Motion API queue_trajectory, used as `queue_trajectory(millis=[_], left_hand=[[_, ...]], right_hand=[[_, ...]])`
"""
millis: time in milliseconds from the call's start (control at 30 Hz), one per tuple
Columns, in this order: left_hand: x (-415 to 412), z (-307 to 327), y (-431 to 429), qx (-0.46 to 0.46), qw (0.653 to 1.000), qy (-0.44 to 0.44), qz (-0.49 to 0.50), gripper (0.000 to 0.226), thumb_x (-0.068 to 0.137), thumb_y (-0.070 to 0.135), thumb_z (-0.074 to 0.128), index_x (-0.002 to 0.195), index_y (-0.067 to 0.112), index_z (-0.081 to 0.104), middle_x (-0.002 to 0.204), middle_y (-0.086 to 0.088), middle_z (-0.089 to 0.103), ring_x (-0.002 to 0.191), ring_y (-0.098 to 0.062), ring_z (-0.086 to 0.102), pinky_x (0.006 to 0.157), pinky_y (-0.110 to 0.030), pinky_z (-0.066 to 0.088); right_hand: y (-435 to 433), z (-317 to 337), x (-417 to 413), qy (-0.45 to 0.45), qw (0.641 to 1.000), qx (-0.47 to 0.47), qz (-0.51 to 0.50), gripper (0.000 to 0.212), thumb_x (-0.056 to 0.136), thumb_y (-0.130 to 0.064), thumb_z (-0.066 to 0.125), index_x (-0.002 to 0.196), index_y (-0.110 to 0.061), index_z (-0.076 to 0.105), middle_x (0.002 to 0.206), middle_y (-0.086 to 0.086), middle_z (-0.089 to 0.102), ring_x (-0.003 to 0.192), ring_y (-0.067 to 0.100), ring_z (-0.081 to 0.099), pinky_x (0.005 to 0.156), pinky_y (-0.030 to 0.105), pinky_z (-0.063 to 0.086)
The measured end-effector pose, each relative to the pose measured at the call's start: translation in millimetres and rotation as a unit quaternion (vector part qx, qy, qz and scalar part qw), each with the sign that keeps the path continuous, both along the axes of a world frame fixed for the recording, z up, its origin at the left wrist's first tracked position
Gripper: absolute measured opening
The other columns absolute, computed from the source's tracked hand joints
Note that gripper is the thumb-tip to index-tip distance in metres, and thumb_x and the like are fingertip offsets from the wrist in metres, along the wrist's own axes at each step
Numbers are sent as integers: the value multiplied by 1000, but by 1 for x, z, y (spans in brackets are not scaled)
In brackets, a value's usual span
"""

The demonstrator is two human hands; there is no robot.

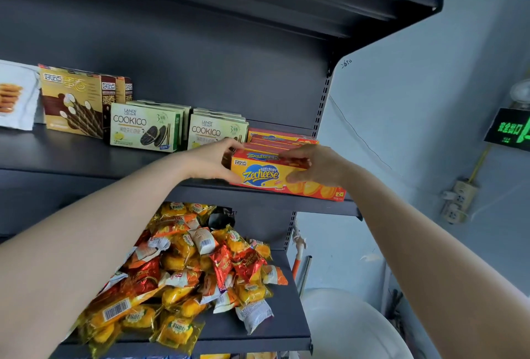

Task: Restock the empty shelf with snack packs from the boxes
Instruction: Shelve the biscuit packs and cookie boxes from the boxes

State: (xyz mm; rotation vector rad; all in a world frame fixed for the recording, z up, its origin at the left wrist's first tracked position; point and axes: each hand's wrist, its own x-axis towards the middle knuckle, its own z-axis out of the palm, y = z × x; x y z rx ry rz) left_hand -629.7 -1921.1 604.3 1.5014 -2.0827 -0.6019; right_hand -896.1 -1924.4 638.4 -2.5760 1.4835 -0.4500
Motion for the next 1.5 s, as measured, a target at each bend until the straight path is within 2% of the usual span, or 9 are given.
queue_trajectory(millis=[167, 367, 533, 667, 767, 867, 1067, 1400, 1500], left_hand=[[-10, -6, -4, -25, 1000, 5, 13, 83, 74, 32, 86, 140, 30, 36, 128, 9, 52, 115, -12, 55, 103, -36, 45], [-15, 4, -7, -71, 997, 31, 14, 68, 74, 41, 84, 133, 29, 54, 134, 5, 51, 124, -15, 51, 107, -41, 44], [-20, 19, -9, -72, 987, 138, 30, 82, 75, 38, 82, 144, 26, 38, 129, 6, 51, 111, -9, 55, 84, -24, 48], [-22, 19, -18, -80, 986, 143, 34, 75, 75, 37, 82, 139, 24, 46, 123, 7, 59, 108, -8, 59, 82, -21, 48], [-24, 15, -28, -88, 982, 159, 52, 67, 78, 36, 81, 137, 24, 50, 122, 4, 63, 110, -14, 62, 92, -35, 54], [-28, 12, -36, -79, 984, 145, 61, 60, 83, 34, 77, 135, 23, 52, 126, 0, 64, 111, -15, 63, 98, -42, 52], [-33, 12, -39, -98, 988, 64, 105, 55, 83, 25, 78, 134, 22, 58, 134, 3, 59, 122, -16, 56, 105, -35, 44], [-57, 0, -39, -146, 976, 12, 161, 44, 79, 37, 81, 119, 26, 68, 127, 7, 63, 109, -14, 59, 94, -34, 49], [-59, 0, -36, -153, 976, 18, 157, 43, 83, 41, 76, 121, 25, 68, 126, 7, 63, 112, -14, 59, 95, -35, 49]], right_hand=[[-1, 1, -1, 35, 999, -22, 5, 62, 87, -26, 75, 143, -28, 51, 141, -4, 55, 124, 21, 51, 106, 34, 40], [-4, 17, -9, 15, 999, 41, 17, 59, 83, -23, 79, 137, -34, 56, 119, -6, 63, 104, 21, 61, 90, 29, 49], [-11, 45, -13, -17, 999, 23, 25, 52, 85, -19, 77, 133, -28, 61, 112, 8, 69, 90, 28, 67, 86, 34, 54], [-31, 59, -12, 25, 999, -39, 1, 55, 85, -20, 75, 136, -28, 58, 111, -5, 62, 98, 20, 61, 90, 31, 50], [-54, 53, -9, 61, 992, -108, -11, 60, 84, -21, 73, 140, -29, 54, 118, 0, 59, 111, 24, 57, 97, 34, 45], [-79, 36, -11, 75, 987, -141, -31, 56, 91, -23, 64, 143, -34, 48, 131, 6, 56, 118, 29, 52, 97, 38, 43], [-112, 28, -11, 77, 985, -152, -40, 51, 98, -8, 48, 140, -36, 52, 142, 0, 56, 122, 31, 53, 100, 38, 45], [-106, -7, -2, 33, 954, -292, -66, 60, 95, 0, 56, 147, -29, 45, 144, 4, 53, 130, 32, 47, 105, 43, 41], [-97, -14, -2, 0, 943, -331, -39, 60, 91, 4, 58, 143, -24, 50, 136, 5, 58, 121, 33, 53, 97, 43, 43]])
